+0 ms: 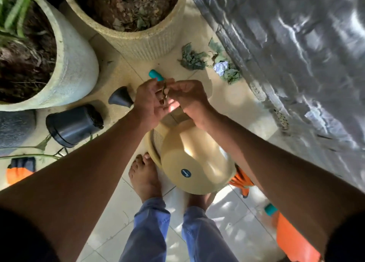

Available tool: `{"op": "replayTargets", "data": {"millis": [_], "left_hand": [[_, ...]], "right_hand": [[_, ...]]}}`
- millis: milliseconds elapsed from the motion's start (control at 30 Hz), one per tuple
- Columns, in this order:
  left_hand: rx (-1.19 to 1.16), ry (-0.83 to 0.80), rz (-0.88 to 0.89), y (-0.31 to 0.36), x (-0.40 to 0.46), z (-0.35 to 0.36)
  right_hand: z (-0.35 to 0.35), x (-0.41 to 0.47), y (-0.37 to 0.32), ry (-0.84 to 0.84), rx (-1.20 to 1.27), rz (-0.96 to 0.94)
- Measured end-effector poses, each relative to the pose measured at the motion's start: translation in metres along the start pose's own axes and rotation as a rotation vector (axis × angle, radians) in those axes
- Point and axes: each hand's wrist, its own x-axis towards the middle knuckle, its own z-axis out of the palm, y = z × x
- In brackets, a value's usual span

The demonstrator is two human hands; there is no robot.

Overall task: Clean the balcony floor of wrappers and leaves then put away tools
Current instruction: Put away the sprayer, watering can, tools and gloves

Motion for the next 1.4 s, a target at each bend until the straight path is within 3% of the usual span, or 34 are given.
{"op": "replayTargets", "data": {"millis": [100,300,433,567,767,900,967,1100,1167,1300,1400], "left_hand": [[0.028,-0.093,-0.069,-0.013,0.002,0.019],[-0.015,-0.01,-0.089,-0.03,0.014,0.048],[0.052,0.027,-0.125,-0.029,0.032,0.051],[0.137,-0.038,-0.094,-0.029,0.044,0.046],[0.208,-0.077,-0.031,-0.034,0.063,0.026],[0.25,-0.072,-0.016,-0.045,0.061,0.013],[0.248,-0.058,-0.024,-0.048,0.058,0.009],[0.219,-0.074,-0.063,-0.045,0.046,0.018],[0.207,-0.074,-0.09,-0.042,0.042,0.026],[0.083,-0.062,-0.149,-0.034,0.032,0.046],[-0.025,-0.056,-0.183,-0.031,0.025,0.056]], "right_hand": [[-0.009,-0.009,0.015,0.124,-0.196,-0.07],[-0.035,-0.009,0.019,0.345,-0.298,-0.09],[-0.076,0.018,0.034,0.501,-0.63,-0.164],[-0.121,0.058,0.057,0.407,-1.257,-0.163],[-0.142,0.099,0.05,0.296,-1.544,-0.347],[-0.144,0.101,0.057,0.296,-1.471,-0.458],[-0.146,0.098,0.06,0.286,-1.404,-0.404],[-0.134,0.078,0.055,0.33,-1.023,-0.266],[-0.118,0.06,0.044,0.347,-0.814,-0.332],[-0.073,0.014,0.015,0.217,-0.371,-0.437],[-0.047,-0.01,0.005,0.189,-0.396,-0.481]]}}
